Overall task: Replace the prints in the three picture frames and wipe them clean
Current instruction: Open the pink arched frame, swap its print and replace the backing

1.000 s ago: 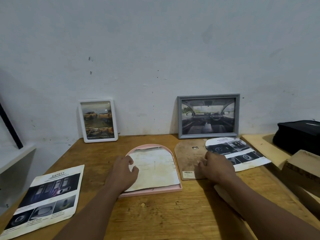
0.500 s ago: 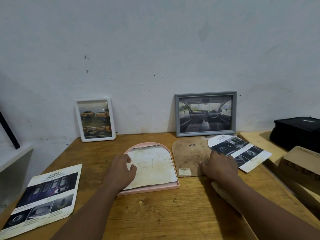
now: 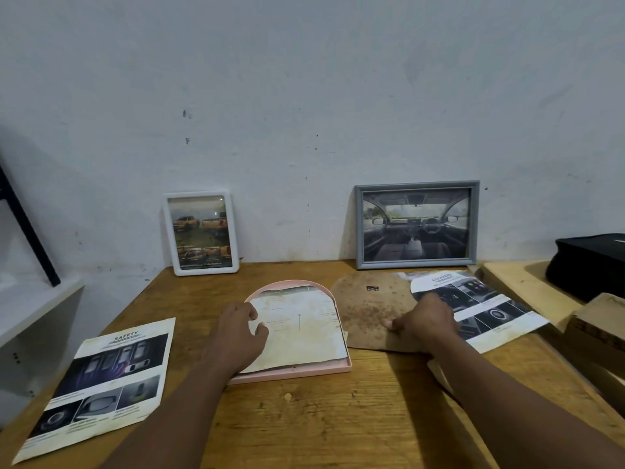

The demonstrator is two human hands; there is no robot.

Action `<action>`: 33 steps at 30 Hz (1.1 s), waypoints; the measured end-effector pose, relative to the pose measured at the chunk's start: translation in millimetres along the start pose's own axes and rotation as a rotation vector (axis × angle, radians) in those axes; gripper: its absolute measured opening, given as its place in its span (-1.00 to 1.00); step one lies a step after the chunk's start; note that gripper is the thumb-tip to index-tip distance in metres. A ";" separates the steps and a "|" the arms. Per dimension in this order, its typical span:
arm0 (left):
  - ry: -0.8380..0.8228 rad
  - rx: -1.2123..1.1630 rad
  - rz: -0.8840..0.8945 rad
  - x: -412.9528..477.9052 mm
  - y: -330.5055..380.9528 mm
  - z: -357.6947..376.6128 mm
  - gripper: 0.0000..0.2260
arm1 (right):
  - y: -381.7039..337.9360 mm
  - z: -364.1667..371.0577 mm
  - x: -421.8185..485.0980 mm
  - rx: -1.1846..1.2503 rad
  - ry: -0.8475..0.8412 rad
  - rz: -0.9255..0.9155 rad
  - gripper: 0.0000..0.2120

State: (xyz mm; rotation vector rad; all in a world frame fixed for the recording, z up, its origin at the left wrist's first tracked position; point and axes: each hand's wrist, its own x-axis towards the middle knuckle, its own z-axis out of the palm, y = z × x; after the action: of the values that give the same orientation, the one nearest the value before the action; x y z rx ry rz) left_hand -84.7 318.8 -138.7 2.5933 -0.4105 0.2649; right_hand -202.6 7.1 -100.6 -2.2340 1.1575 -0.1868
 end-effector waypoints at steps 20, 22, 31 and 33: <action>0.079 -0.099 -0.146 -6.0 -33.7 -30.4 -0.83 | -44.9 -8.2 -21.1 0.446 0.202 -0.361 -0.72; 0.081 -0.134 -0.166 -8.3 -27.6 -29.5 -0.80 | -47.4 -12.4 -24.2 0.411 0.298 -0.383 -0.69; 0.088 -0.230 -0.168 -13.0 -6.5 -24.3 -0.80 | -67.5 -26.2 -29.3 0.555 0.375 -0.434 -0.70; 0.059 -0.351 -0.195 -9.9 0.6 -18.4 -0.81 | -72.2 -13.0 -33.6 0.540 0.222 -0.333 -0.79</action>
State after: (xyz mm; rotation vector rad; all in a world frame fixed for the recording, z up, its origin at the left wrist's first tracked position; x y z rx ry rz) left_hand -96.2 329.9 -125.3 2.2541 -0.1627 0.1823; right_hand -177.9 58.6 -43.6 -1.9254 0.7149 -0.7999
